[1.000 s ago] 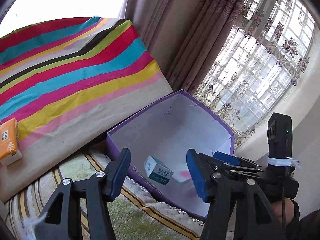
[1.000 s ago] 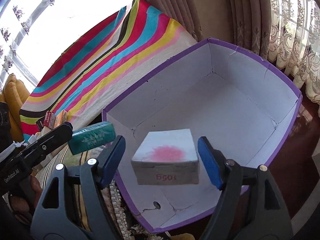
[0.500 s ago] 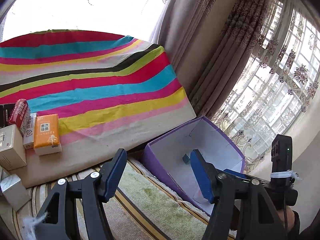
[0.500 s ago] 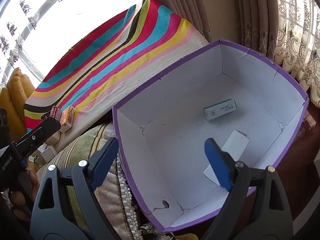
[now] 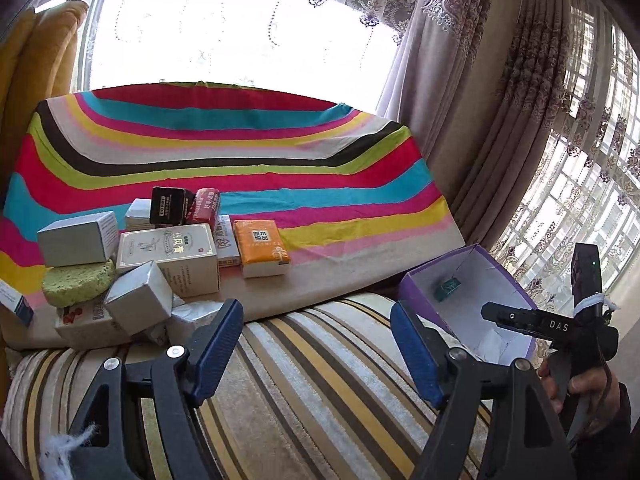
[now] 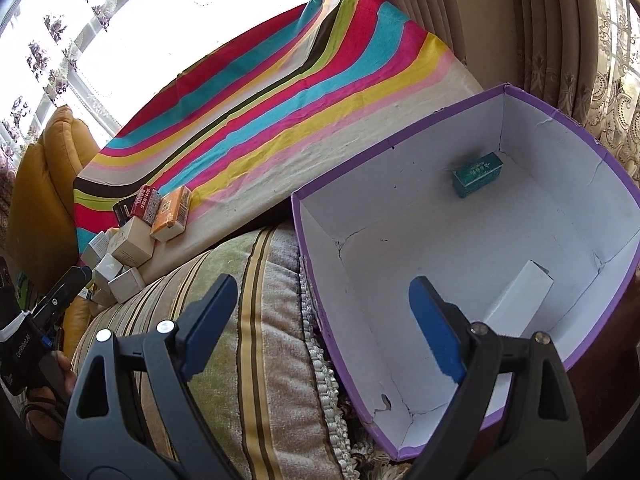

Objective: Organize objects
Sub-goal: 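Move both tools back toward the pile of boxes on the cloth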

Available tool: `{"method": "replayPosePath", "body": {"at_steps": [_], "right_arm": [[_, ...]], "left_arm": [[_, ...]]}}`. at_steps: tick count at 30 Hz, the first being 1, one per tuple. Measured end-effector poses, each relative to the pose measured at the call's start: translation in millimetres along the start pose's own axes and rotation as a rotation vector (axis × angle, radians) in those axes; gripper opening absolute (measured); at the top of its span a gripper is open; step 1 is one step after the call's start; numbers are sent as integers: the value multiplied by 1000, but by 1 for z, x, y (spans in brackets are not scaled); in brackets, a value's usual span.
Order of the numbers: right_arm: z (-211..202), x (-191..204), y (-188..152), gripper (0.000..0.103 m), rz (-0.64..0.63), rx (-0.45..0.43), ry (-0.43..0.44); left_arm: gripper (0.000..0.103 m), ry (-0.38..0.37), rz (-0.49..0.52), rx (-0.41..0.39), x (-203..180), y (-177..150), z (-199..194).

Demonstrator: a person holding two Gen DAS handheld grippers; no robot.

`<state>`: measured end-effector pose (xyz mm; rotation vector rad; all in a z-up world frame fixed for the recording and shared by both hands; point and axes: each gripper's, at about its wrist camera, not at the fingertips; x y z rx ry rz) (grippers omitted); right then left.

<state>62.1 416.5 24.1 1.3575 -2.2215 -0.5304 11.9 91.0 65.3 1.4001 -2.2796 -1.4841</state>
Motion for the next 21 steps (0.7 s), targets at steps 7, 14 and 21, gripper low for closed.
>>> {"method": "replayPosePath", "body": {"at_steps": [7,14,21], "right_arm": [[3,18,0,90,-53,13,1],[2,43,3,90,-102,1,41],[9,75,4,90,-166,7,51]], "left_arm": [[79,148,-34,2,37,-25,-44],[79,199,-89,-50,69,-30,-78],[80,259,-130,-66,99,-26,-96]]}}
Point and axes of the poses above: each gripper's, at about its wrist camera, not at the fingertips, and z roughly the way its jaws point, x to its left, y to its top, and after that the axes turned 13 degrees about -y, right-handed
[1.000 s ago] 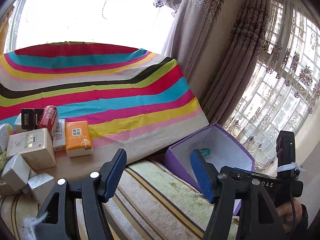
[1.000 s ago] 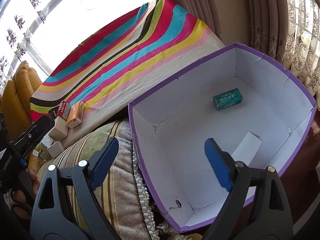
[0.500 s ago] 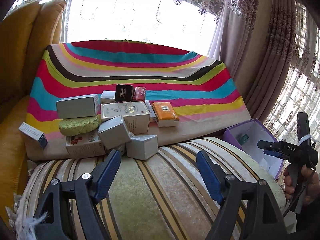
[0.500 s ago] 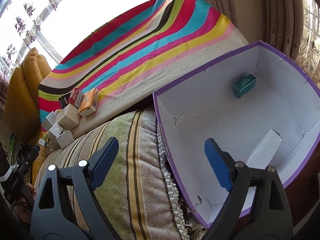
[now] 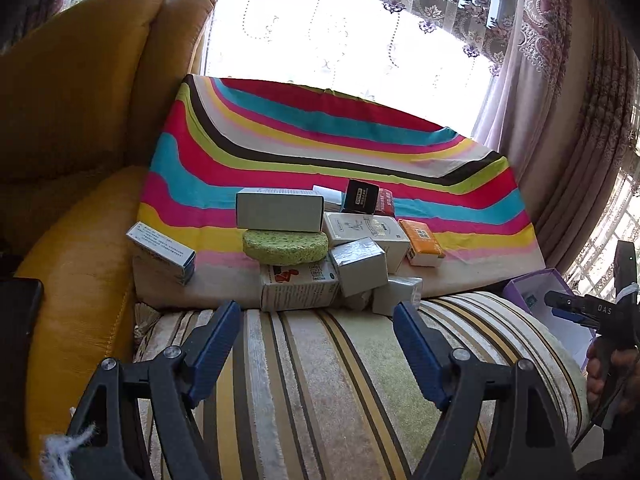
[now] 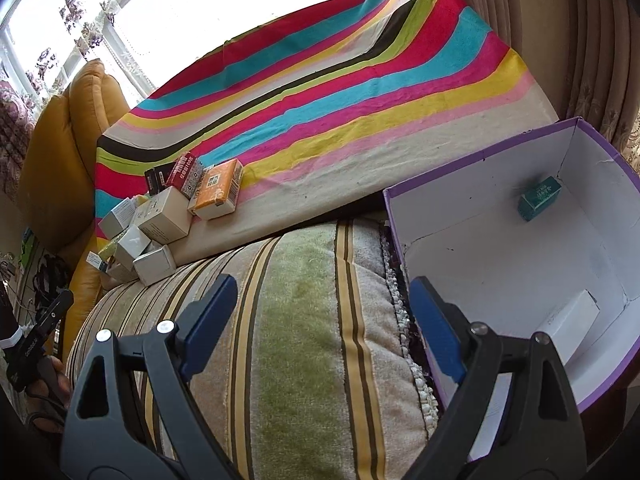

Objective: Organize objects
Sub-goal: 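Move both tools back toward the pile of boxes on the cloth, then grasp the white printed-text box with the left tool while the right tool grasps the white box on the sponge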

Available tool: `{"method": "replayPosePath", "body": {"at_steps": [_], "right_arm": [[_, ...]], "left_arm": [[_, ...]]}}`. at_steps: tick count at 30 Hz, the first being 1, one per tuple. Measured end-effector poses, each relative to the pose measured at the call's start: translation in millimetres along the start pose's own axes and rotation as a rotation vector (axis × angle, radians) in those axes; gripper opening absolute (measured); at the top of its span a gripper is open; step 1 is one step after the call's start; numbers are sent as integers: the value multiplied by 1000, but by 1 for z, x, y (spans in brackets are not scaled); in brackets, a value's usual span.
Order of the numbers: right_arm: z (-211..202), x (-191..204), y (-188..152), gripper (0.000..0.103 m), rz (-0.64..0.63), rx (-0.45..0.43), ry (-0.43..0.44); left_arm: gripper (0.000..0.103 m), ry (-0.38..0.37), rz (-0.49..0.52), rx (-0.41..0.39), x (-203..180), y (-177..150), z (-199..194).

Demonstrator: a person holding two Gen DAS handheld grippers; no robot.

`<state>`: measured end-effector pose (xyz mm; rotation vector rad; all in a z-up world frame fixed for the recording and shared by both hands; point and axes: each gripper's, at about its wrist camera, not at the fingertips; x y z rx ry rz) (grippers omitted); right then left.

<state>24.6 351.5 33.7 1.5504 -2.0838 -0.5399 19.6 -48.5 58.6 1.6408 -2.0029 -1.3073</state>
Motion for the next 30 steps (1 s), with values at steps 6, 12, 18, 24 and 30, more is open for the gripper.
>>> {"method": "replayPosePath", "body": {"at_steps": [6,12,18,24,30], "right_arm": [[10,23,8,90,-45,9,4],[19,49,16,90,-94,9,11],[27,83,23,90,-143,18,36],[29,129,21,90,-231,17,62],[25,179,14,94,-348,-14,104]], "left_arm": [[86,60,23,26,24,13,-1],[95,109,60,107,58,29,11],[101,154,64,166,102,42,30],[102,182,105,260,127,44,58],[102,186,114,300,140,45,74]]}}
Point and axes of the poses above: each gripper's, at about its wrist camera, not at the fingertips, and z roughly the way its jaws point, x to its left, y to its top, and after that the axes turned 13 degrees about -y, right-handed
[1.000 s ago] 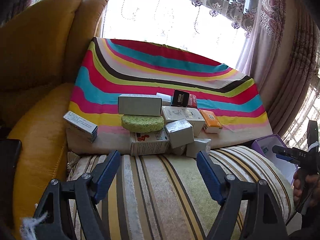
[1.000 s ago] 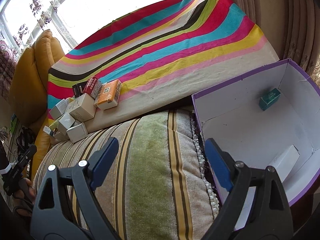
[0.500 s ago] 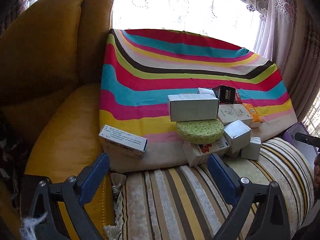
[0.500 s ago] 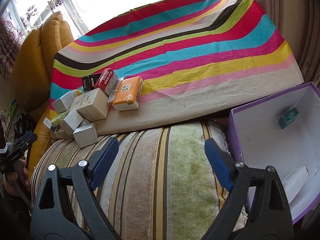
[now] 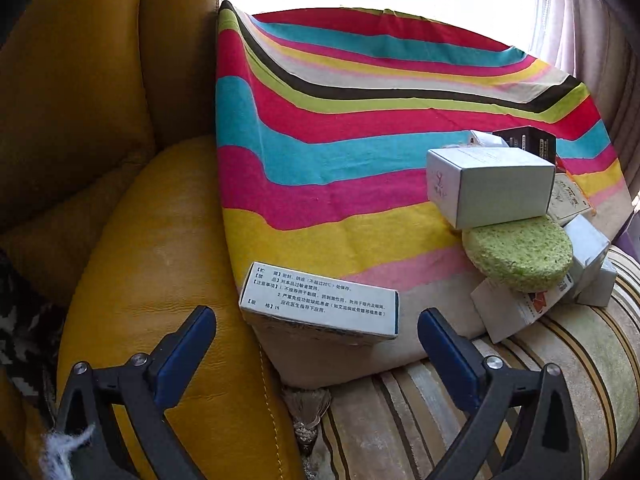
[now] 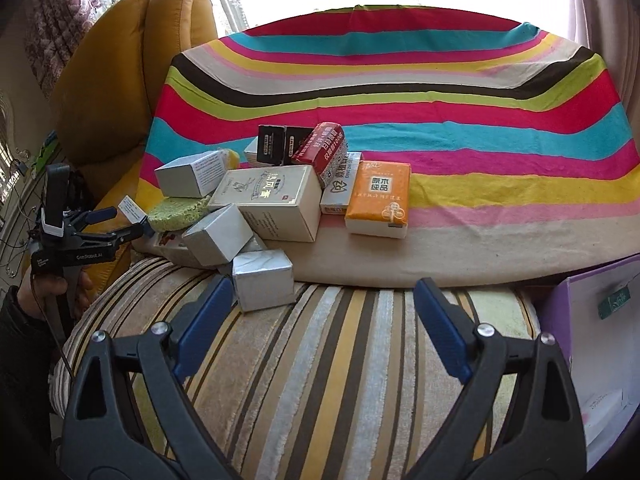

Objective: Organize objects
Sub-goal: 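Grasp the white printed-text box with the left tool while the right tool grasps the white box on the sponge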

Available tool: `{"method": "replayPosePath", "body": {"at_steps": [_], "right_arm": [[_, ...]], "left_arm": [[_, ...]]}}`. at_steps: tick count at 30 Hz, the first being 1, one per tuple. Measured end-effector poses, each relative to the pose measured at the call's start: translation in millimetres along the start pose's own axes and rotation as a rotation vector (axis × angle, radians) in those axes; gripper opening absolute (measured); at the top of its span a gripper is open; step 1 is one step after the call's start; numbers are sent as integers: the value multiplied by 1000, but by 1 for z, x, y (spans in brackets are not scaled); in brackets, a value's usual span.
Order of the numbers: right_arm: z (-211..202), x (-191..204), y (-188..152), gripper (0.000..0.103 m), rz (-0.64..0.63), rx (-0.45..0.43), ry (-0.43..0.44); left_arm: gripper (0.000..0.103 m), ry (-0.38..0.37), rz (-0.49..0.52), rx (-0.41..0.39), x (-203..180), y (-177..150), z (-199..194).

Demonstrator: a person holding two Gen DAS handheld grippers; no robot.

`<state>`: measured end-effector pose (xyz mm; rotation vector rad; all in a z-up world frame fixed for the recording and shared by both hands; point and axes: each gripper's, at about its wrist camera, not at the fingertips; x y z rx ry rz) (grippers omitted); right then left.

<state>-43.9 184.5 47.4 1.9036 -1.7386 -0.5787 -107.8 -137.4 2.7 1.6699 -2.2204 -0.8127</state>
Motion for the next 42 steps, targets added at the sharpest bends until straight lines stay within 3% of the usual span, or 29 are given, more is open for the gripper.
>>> {"method": "replayPosePath", "body": {"at_steps": [7,9,11,17,22,30,37,42], "right_arm": [[7,32,12,95,-48,3,7],[9,41,13,95,-62,4,3],[12,50,14,95,-78,9,5],[13,75,30,95,-92,-7,-6],[19,94,50,100,-60,-18,-50],[41,137,74,103,19,25,-154],[51,176,78,103,24,10,-225],[57,193,81,103,9,-6,-275]], "left_arm": [[102,-12,31,9,5,6,7],[96,-9,44,22,4,6,11],[80,-21,50,38,3,6,15],[79,-44,48,24,2,7,15],[79,-23,-30,-66,4,5,-8],[79,82,-191,-195,1,-7,-55],[79,213,-286,-302,10,-25,-68],[79,227,-331,-350,22,-34,-78]]}}
Point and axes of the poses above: each gripper's, at about its wrist camera, not at the fingertips, and z roughly the way its jaws point, x to its left, y to its top, and after that the axes turned 13 degrees about -y, right-handed
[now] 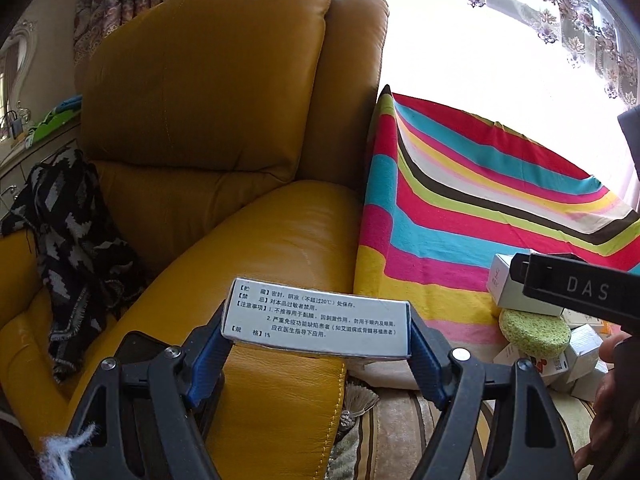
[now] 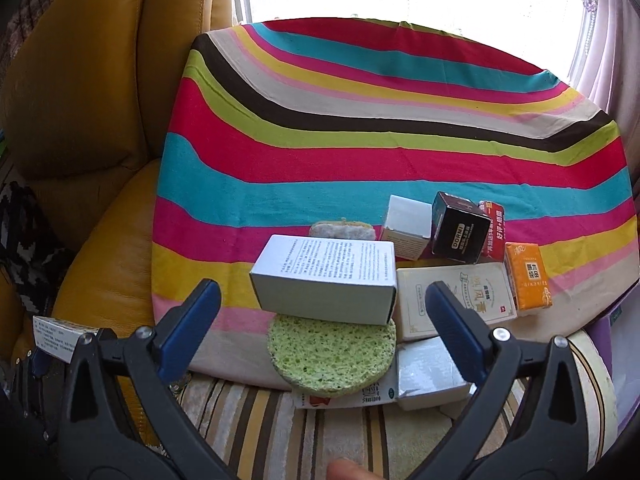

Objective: Organize objects
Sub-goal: 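Grasp the white printed-text box with the left tool while the right tool grasps the white box on the sponge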

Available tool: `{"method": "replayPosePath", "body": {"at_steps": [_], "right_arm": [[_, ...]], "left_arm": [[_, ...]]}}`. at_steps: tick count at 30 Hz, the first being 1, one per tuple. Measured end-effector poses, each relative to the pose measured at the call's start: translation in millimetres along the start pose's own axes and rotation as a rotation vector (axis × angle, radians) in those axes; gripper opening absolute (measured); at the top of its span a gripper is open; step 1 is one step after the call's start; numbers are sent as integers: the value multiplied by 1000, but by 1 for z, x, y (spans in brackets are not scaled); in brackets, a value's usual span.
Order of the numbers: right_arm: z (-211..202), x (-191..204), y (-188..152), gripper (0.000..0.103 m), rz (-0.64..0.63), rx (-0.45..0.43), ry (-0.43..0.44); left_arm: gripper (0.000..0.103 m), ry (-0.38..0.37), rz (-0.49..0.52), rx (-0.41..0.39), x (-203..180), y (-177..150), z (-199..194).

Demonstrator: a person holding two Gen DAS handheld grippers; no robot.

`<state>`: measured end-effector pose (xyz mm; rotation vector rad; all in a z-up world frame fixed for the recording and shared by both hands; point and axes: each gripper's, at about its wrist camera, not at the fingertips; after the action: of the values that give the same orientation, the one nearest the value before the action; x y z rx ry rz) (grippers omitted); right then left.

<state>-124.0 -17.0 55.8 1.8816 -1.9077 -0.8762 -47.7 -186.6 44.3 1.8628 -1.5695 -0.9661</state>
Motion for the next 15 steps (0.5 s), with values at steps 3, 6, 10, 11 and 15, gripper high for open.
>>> {"method": "replayPosePath", "body": {"at_steps": [3,6,10,11,15], "right_arm": [[2,8,0,103,-16,-8,-30],[7,13,1,103,-20,-9,-61],[14,19,2,103,-20,-11,-101],[16,20,3,103,-20,-16,-113],[24,23,5,103,-19,-2,-134]], "left_arm": [[79,-4,-10,0,3,-2,1],[79,-6,-13,0,3,-5,2],[79,-12,-20,-1,4,-6,1],[79,-14,-22,0,5,-6,1],[79,-13,-25,6,5,-6,3]]}}
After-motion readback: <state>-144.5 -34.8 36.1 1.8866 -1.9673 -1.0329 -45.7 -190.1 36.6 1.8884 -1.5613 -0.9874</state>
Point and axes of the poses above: each gripper's, at about its wrist camera, not at the fingertips, and z roughly the way its jaws point, x to its left, y to its top, and after that the axes turned 13 degrees about -y, right-handed
